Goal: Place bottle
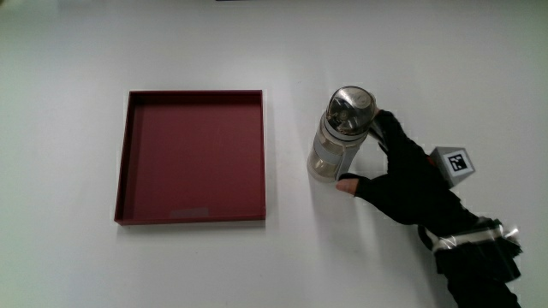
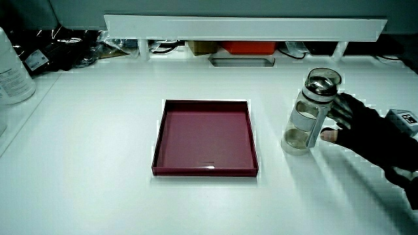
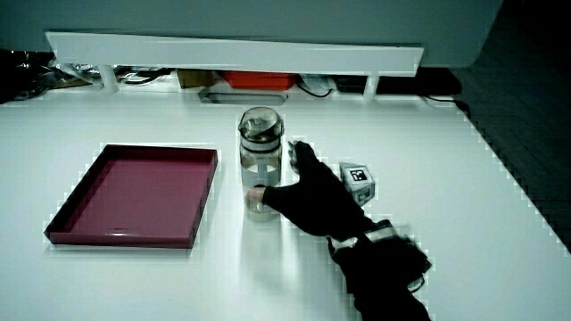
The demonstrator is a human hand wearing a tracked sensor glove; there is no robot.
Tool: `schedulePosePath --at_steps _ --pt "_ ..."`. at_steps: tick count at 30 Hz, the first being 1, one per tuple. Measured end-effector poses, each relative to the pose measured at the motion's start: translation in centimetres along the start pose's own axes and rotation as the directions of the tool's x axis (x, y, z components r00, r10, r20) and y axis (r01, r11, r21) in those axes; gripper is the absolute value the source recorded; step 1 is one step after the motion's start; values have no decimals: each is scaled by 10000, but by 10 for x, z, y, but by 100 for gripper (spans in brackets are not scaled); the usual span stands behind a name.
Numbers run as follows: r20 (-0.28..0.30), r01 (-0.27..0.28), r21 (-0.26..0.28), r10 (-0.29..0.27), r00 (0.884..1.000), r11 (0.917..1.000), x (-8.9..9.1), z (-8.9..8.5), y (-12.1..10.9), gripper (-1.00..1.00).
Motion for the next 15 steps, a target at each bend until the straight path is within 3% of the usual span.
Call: schedulePosePath --at_steps 3,4,5,6,7,8,9,11,15 --pt "210 190 290 -196 9996 9994 -5 8 -14 -97" --pt "187 -115 206 112 9998 9997 -7 10 -17 -100" --pt "660 -221 325 199 9976 9992 2 18 -21 -100" --pt "468 -484 313 470 9978 9983 -6 16 -26 -100" --pt "731 -570 509 532 9959 9971 -2 21 -31 -100" --pt "425 -1018 446 999 9941 9938 -11 17 -36 -100" --pt "613 -1421 409 1395 9883 9890 -12 17 -40 -100" --pt "998 -1674 494 1619 9818 9847 -16 16 -49 -100" --pt "863 -1861 525 1812 9797 9811 -34 11 -66 -100"
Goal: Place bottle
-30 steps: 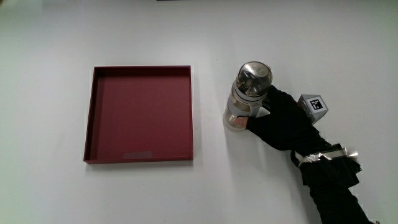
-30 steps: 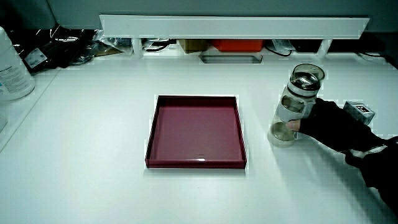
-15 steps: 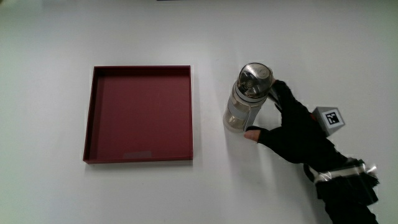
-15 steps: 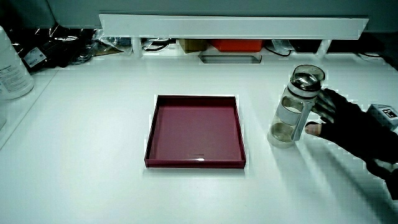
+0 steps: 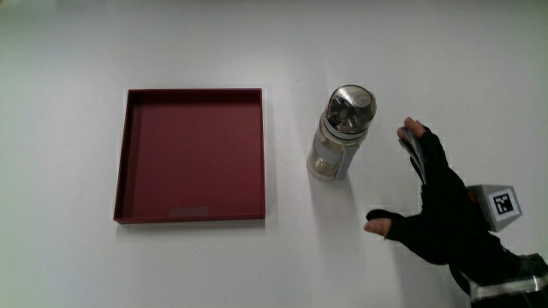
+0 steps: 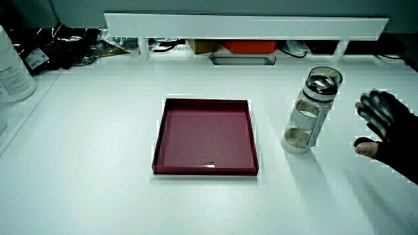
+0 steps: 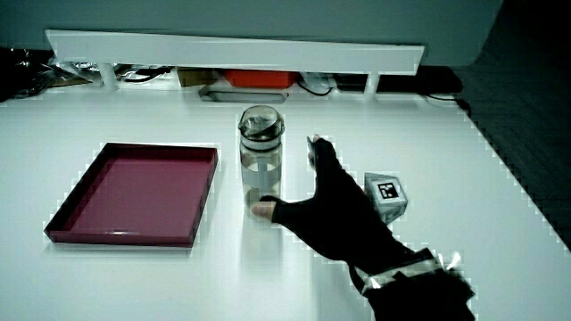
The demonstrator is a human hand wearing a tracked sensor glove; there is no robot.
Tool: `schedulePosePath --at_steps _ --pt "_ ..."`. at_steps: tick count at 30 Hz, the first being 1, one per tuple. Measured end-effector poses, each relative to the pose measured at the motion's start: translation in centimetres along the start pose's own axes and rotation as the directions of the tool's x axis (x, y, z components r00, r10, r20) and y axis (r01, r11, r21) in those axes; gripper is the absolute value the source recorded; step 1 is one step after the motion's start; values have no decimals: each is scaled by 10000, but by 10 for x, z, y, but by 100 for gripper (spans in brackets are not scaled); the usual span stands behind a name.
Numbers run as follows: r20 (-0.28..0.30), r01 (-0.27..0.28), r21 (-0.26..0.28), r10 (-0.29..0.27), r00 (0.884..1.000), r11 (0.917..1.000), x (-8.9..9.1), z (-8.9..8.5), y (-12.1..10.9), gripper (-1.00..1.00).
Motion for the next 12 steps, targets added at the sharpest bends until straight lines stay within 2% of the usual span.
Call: schedulePosePath --at_steps 6,7,9,11,12 --pt "71 113 -152 -112 9999 9998 -10 -2 -15 -100" --pt "383 29 -172 -23 9993 9998 -6 0 -18 -100" --pt "292 104 -59 -103 9995 9999 -13 -3 -23 -100" --pt "254 41 -53 -39 9997 10000 -12 -4 -27 -100" --pt "261 229 -6 -229 9994 9997 -11 -5 -30 -100"
